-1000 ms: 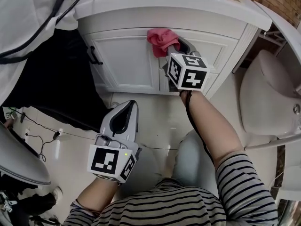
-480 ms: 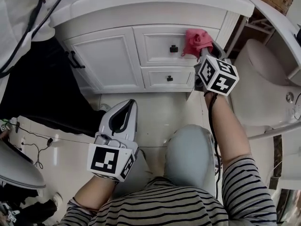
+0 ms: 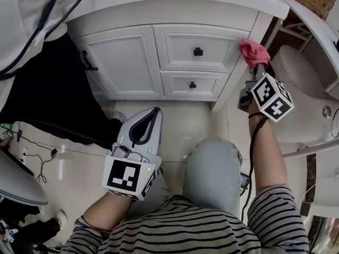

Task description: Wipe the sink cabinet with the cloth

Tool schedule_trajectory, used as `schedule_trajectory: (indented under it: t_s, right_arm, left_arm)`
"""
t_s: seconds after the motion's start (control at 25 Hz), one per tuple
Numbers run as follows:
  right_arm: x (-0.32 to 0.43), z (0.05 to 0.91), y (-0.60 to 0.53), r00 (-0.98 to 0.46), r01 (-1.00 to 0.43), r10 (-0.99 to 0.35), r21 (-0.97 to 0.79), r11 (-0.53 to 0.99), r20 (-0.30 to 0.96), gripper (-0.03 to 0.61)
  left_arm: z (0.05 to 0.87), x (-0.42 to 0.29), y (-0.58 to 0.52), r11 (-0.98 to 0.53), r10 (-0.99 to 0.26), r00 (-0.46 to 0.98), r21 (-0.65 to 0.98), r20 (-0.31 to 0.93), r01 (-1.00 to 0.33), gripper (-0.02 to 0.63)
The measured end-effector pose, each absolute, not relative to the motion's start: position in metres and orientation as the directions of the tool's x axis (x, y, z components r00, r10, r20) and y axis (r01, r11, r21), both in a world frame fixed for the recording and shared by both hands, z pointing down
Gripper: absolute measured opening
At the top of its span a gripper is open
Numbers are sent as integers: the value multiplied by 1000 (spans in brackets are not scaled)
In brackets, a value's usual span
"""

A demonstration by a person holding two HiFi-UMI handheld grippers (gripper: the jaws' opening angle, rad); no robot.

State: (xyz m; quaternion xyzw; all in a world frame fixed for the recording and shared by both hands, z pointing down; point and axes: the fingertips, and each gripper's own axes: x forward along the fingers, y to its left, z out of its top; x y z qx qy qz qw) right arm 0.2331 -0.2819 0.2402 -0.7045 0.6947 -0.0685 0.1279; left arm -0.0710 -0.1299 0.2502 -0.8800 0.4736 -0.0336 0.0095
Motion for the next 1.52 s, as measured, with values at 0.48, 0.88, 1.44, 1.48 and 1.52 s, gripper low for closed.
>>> schedule_trajectory:
  t_s: [0.48,0.88,1.44,1.48,1.52]
  right_arm:
    - [-21,287,-323,-462,-852,-886,-254,458,-48,41]
    - [-31,313,-360,-465,-863,-885,-233,448,21,43]
    - [70,308,-333,-366,-914,-931,-190,359,2,41]
    - [80,308,-333,-348,-919,-937,-197,341,1,41]
    - [90,308,-334,-328,-924,-945,-208,320,2,41]
  left_arm:
    - [243,-108,-125,-486,-874,484,-76,51,-870,0]
    - [256,-112,-140,-495,-868,489,-72,79,-866,0]
    - [249,-68,-128,-547,-837,544,-99,61,-831,0]
    - [248,-64,-127,-551,-835,547,-104,61,-828,0]
    - [248,-60,-126,-554,-833,550,-108,62,-826,0]
